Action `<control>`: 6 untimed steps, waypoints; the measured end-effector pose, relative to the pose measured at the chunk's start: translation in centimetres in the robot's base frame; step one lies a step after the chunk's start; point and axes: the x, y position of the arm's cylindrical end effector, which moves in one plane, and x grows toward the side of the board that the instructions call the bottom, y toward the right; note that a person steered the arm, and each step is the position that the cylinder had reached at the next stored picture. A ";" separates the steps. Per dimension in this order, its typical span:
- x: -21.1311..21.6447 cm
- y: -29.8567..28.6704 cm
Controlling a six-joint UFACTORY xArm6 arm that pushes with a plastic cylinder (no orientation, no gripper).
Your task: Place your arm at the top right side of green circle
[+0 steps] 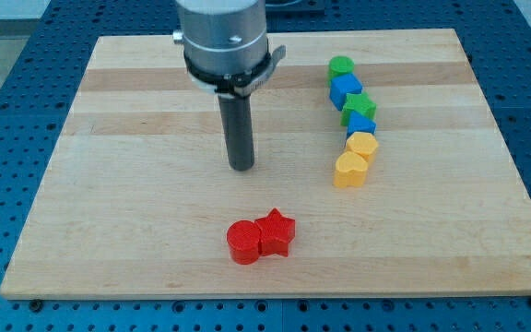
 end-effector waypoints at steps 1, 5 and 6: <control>-5.6 0.0; -20.4 16.0; -20.4 16.0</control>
